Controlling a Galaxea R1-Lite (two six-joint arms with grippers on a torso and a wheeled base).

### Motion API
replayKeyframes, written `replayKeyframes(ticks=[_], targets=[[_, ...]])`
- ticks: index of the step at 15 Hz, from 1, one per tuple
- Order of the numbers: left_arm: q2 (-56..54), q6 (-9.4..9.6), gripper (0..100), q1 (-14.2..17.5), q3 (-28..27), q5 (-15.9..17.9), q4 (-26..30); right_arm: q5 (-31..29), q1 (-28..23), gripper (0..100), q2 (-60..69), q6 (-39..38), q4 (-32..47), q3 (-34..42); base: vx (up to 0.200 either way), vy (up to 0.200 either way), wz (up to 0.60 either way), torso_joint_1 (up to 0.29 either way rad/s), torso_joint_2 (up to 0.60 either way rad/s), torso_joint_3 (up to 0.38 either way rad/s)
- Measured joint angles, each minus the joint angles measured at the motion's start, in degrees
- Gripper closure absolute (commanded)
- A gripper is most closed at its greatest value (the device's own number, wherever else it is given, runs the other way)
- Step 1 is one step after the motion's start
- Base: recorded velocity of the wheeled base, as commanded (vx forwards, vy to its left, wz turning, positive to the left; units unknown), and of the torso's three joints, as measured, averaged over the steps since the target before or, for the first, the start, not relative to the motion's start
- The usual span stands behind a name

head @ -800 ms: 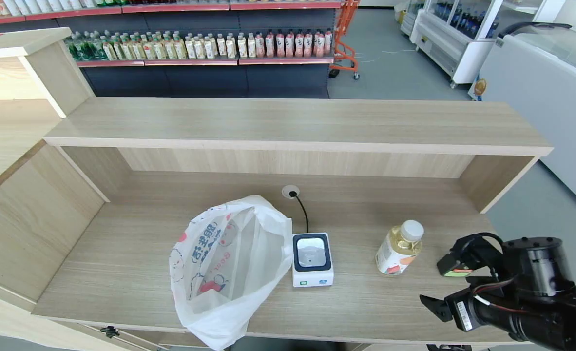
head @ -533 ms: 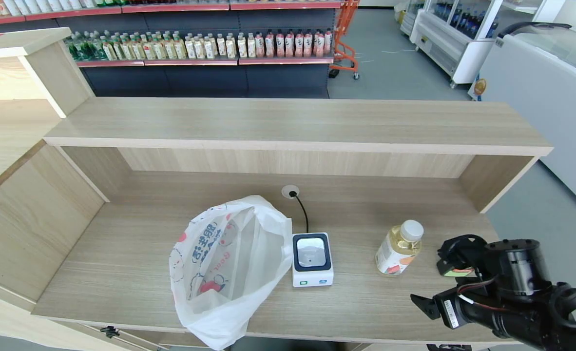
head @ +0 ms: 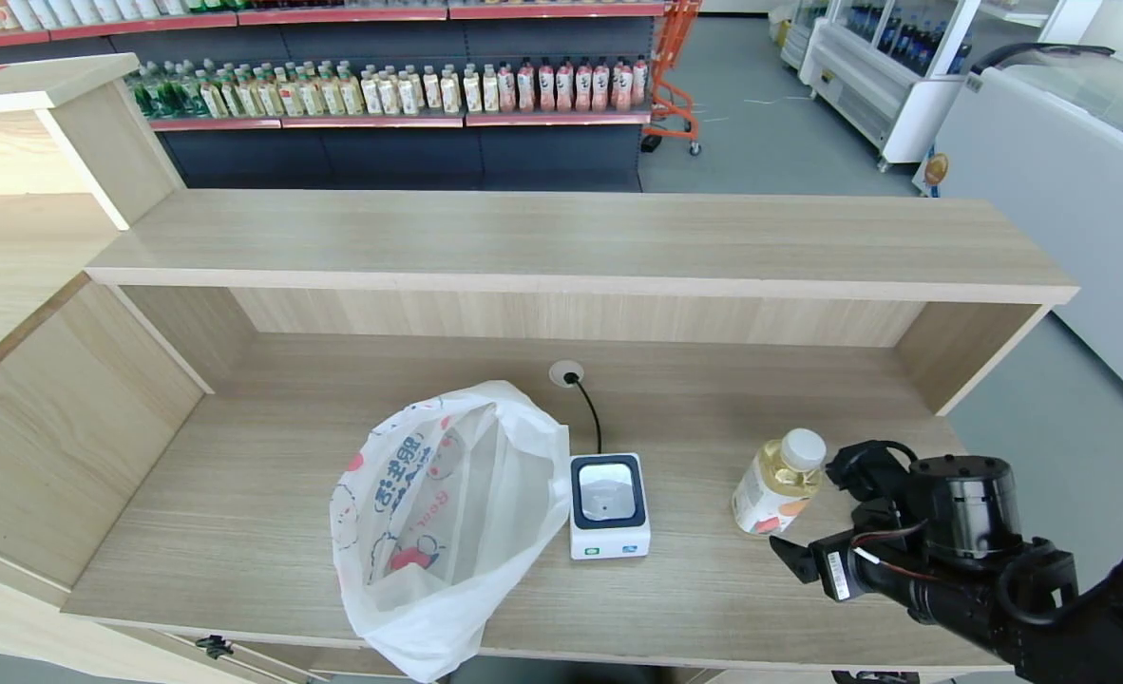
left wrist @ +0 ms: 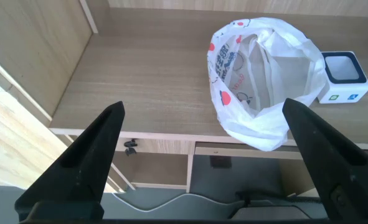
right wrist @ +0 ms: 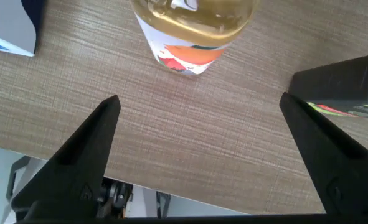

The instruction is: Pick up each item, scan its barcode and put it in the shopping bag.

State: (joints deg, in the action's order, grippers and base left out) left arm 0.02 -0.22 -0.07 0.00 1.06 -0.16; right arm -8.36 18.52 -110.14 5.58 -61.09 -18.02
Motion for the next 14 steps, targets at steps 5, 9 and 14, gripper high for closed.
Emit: replayKeyframes(ticks=[5, 9, 14], targets=[[0.00, -0.02, 0, 0.00, 0.00, -0.02, 0.00, 0.02, 0.24, 0, -4.94, 0.11, -5.12, -3.61, 0.000, 0.000, 0.00, 0.000, 0.00, 0.000], [0.00, 0.00, 0, 0.00, 0.00, 0.00, 0.00, 0.18, 2.23, 0, -8.74, 0.51, -10.98, -4.55, 0.000, 0.000, 0.00, 0.000, 0.00, 0.000], [0.00, 0.00, 0, 0.00, 0.00, 0.00, 0.00, 0.11, 2.54, 0, -11.80, 0.95, -11.91, -7.41, 0.000, 0.000, 0.00, 0.000, 0.00, 0.000]])
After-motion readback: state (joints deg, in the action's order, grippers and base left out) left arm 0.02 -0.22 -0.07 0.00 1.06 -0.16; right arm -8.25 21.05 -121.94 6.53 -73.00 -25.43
